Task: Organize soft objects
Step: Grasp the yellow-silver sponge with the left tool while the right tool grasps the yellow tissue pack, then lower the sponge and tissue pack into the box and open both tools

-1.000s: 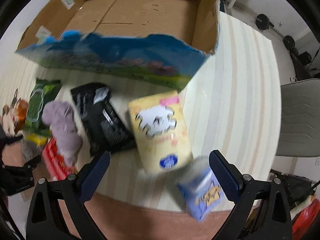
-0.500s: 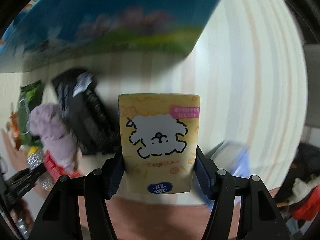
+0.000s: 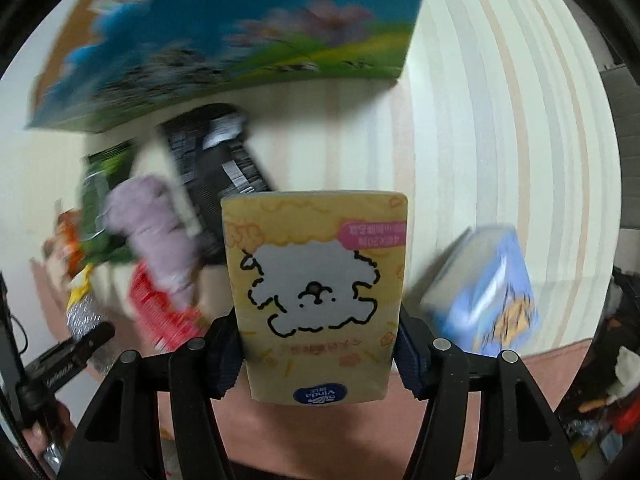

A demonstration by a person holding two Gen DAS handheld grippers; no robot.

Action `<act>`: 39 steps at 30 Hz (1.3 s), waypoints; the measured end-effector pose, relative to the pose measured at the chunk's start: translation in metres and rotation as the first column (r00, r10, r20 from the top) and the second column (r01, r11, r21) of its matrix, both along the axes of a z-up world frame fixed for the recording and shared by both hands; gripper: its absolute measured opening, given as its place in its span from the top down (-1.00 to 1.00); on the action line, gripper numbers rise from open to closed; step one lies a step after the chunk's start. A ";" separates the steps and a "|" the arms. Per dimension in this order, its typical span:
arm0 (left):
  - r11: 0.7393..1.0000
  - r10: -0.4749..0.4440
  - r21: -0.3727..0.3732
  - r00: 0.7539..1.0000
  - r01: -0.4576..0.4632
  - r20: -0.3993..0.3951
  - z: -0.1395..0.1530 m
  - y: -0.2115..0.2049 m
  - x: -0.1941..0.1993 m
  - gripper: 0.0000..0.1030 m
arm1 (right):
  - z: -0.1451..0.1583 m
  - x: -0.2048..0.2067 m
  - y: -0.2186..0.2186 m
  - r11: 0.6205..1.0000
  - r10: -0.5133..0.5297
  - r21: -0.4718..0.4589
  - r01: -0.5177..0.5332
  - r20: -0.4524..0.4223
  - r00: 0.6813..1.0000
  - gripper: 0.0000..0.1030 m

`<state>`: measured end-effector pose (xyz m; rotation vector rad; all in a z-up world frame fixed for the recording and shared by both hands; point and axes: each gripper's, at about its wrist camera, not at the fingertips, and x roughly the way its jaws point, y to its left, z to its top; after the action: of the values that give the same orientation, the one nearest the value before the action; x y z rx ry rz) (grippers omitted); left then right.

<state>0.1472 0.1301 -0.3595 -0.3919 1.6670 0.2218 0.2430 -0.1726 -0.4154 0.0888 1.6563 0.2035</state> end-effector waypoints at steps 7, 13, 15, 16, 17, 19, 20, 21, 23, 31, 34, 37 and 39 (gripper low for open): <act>0.996 -0.023 -0.075 0.982 0.038 0.188 0.118 -0.035 0.011 0.21 | 0.105 -0.021 -0.024 0.987 0.039 0.153 -0.058 0.122 0.992 -0.26; 0.986 -0.090 -0.114 0.961 0.123 0.260 0.159 -0.087 0.087 0.21 | 0.177 0.022 -0.048 0.985 0.034 0.157 -0.072 0.231 0.972 -0.26; 0.980 -0.109 -0.136 0.961 0.147 0.255 0.151 -0.095 0.127 0.21 | 0.183 0.040 -0.055 0.987 0.022 0.149 -0.061 0.248 0.968 -0.26; 0.976 -0.120 -0.145 0.961 0.160 0.249 0.151 -0.099 0.144 0.21 | 0.193 0.054 -0.055 0.987 0.015 0.152 -0.054 0.247 0.969 -0.26; 0.972 -0.138 -0.154 0.961 0.177 0.239 0.145 -0.101 0.164 0.21 | 0.187 0.067 -0.053 0.987 0.011 0.152 -0.050 0.245 0.969 -0.26; 0.964 -0.156 -0.178 0.965 0.195 0.212 0.126 -0.100 0.203 0.21 | 0.180 0.092 -0.052 0.990 -0.002 0.137 -0.032 0.244 0.970 -0.26; 0.960 -0.169 -0.189 0.967 0.206 0.193 0.115 -0.100 0.225 0.21 | 0.174 0.101 -0.052 0.992 -0.013 0.125 -0.018 0.240 0.971 -0.26; 0.958 -0.178 -0.194 0.967 0.212 0.181 0.109 -0.102 0.238 0.21 | 0.164 0.110 -0.046 0.993 -0.025 0.116 -0.002 0.232 0.972 -0.26; 0.956 -0.188 -0.197 0.970 0.217 0.155 0.094 -0.104 0.268 0.21 | 0.158 0.130 -0.047 0.995 -0.033 0.101 0.011 0.223 0.974 -0.26; 0.934 -0.222 -0.271 0.972 0.234 0.074 0.028 -0.116 0.344 0.21 | 0.102 0.200 -0.014 0.999 -0.042 0.016 0.039 0.166 0.985 -0.26; 0.926 -0.250 -0.280 0.967 0.253 0.050 0.009 -0.124 0.353 0.21 | 0.082 0.218 -0.015 0.999 -0.037 -0.012 0.040 0.151 0.988 -0.26; 0.917 -0.271 -0.296 0.962 0.267 0.030 -0.003 -0.131 0.357 0.20 | 0.060 0.253 0.012 0.999 -0.031 -0.039 0.037 0.141 0.989 -0.26; 0.910 -0.298 -0.294 0.954 0.292 0.024 -0.007 -0.135 0.358 0.17 | 0.056 0.264 0.018 0.998 -0.024 -0.059 0.033 0.143 0.989 -0.26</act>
<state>0.5053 -0.0049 -0.3669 -0.3536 1.7601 -0.2535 0.5069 -0.1541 -0.3593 0.0504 1.5172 0.1342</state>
